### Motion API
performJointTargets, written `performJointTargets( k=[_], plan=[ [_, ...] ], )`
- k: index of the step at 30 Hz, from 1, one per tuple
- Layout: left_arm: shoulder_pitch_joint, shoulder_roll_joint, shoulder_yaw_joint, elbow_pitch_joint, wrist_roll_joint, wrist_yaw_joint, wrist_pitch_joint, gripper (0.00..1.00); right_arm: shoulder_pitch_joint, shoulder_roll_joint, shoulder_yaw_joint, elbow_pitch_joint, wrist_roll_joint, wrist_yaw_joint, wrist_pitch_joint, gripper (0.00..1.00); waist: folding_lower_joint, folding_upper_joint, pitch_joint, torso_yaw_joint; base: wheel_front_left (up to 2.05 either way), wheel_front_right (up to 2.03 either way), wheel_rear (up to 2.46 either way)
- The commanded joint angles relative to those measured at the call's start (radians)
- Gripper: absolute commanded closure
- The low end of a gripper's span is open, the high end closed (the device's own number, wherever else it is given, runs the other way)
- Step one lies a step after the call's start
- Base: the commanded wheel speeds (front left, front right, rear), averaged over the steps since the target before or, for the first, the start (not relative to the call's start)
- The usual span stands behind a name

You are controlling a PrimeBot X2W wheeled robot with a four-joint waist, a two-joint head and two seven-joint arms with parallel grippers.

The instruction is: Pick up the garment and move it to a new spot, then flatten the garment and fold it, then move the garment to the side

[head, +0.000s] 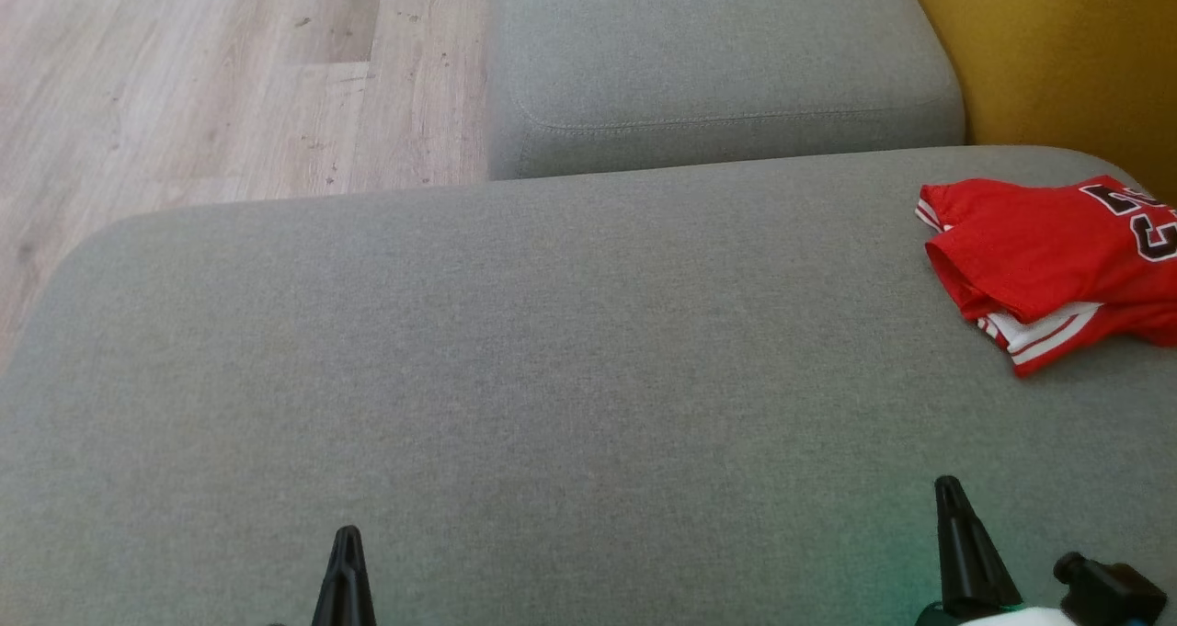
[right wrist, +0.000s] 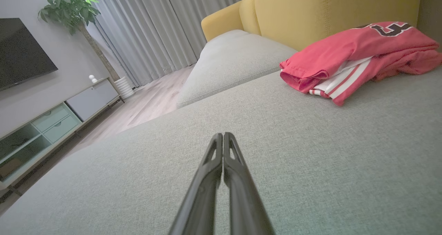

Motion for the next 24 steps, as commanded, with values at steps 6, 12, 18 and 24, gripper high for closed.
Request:
performJointTargets(
  k=[6, 12, 18, 24],
  plan=[
    [-0.061, 0.011, 0.025, -0.010, -0.086, -0.021, 0.015, 1.00, -0.070, -0.016, -0.009, -0.022, 0.084, 0.000, 0.015, 1.00, 0.0000, 0.0000, 0.005, -0.001, 0.00, 0.00, 0.00],
    [-0.081, 0.014, 0.038, 0.002, -0.161, -0.035, 0.029, 1.00, -0.086, -0.018, -0.014, -0.017, 0.156, 0.000, 0.029, 1.00, 0.0000, 0.0000, 0.009, -0.001, 0.00, 0.00, 0.00],
    [-0.104, 0.017, 0.055, 0.014, -0.247, -0.051, 0.046, 1.00, -0.104, -0.021, -0.020, -0.011, 0.239, 0.000, 0.047, 1.00, 0.0000, 0.0000, 0.015, -0.002, 0.00, 0.00, 0.00],
    [-0.123, 0.019, 0.070, 0.024, -0.321, -0.065, 0.062, 1.00, -0.120, -0.023, -0.025, -0.006, 0.310, 0.000, 0.062, 1.00, 0.0000, 0.0000, 0.020, -0.003, 0.00, 0.00, 0.00]
  ],
)
